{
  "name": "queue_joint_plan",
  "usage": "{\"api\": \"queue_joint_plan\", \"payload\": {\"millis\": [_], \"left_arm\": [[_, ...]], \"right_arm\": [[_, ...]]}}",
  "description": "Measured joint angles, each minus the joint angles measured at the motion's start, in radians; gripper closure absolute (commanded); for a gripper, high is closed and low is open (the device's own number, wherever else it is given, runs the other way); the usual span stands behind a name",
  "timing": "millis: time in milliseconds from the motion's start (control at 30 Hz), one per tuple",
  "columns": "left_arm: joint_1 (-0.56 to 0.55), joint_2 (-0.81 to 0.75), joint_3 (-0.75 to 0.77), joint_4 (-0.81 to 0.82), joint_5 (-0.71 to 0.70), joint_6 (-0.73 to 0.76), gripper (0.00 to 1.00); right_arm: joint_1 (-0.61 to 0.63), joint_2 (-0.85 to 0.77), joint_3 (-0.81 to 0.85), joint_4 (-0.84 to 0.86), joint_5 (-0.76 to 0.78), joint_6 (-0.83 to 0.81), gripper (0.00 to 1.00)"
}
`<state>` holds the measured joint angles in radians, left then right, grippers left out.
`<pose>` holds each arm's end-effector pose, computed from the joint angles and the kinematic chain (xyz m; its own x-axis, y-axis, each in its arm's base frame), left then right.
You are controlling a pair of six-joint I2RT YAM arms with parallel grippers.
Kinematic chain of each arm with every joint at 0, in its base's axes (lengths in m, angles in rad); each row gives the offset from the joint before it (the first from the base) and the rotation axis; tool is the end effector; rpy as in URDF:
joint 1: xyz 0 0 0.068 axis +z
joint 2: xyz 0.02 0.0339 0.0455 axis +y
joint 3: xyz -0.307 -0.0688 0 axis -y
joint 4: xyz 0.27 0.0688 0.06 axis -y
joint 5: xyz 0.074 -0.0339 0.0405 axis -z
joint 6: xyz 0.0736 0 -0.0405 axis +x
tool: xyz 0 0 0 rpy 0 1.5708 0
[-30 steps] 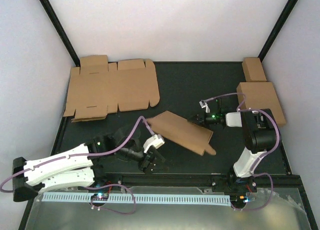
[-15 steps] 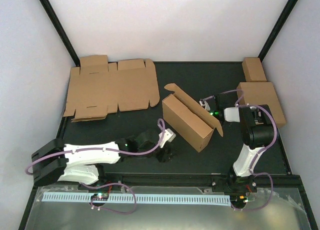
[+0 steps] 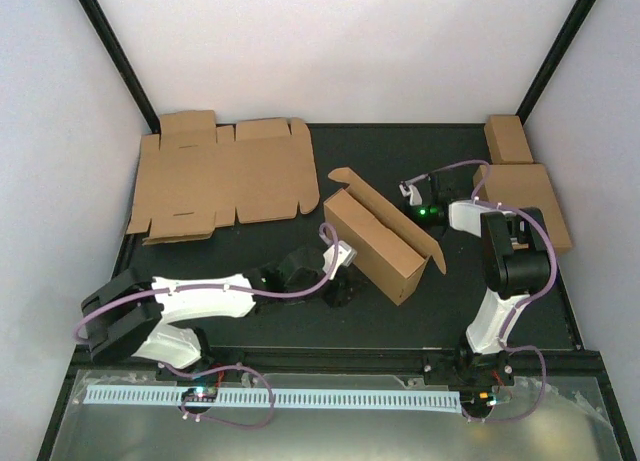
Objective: Fold the paper box
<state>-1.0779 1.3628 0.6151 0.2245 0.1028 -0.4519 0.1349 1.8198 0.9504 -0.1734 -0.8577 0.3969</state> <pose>0.1461 -0.2880 0.2007 -0.6137 0.2247 -0.7569 0.7229 0.5452 -0.4244 0.3663 0.1059 0.1380 -0.9694 0.1236 -0.2121 -0.0985 0.5955 0.7973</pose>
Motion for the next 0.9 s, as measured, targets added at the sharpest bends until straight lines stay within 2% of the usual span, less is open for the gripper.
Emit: {"api": "queue_joint_plan", "payload": {"millis": [200, 400, 733, 900], "left_arm": [[0.051, 0.027, 0.004, 0.032, 0.016, 0.007, 0.47], [0.083, 0.068, 0.045, 0.038, 0.056, 0.013, 0.47], [0.095, 0.135, 0.141, 0.034, 0.119, 0.015, 0.46], [0.093, 0.174, 0.200, -0.022, 0.154, 0.034, 0.46]], "right_arm": [[0.011, 0.000, 0.019, -0.043, 0.018, -0.037, 0.98], [0.077, -0.001, 0.024, -0.066, 0.043, -0.067, 0.96], [0.164, -0.002, 0.073, -0.106, 0.056, -0.138, 0.96], [0.189, -0.002, 0.089, -0.111, 0.056, -0.162, 0.96]]}}
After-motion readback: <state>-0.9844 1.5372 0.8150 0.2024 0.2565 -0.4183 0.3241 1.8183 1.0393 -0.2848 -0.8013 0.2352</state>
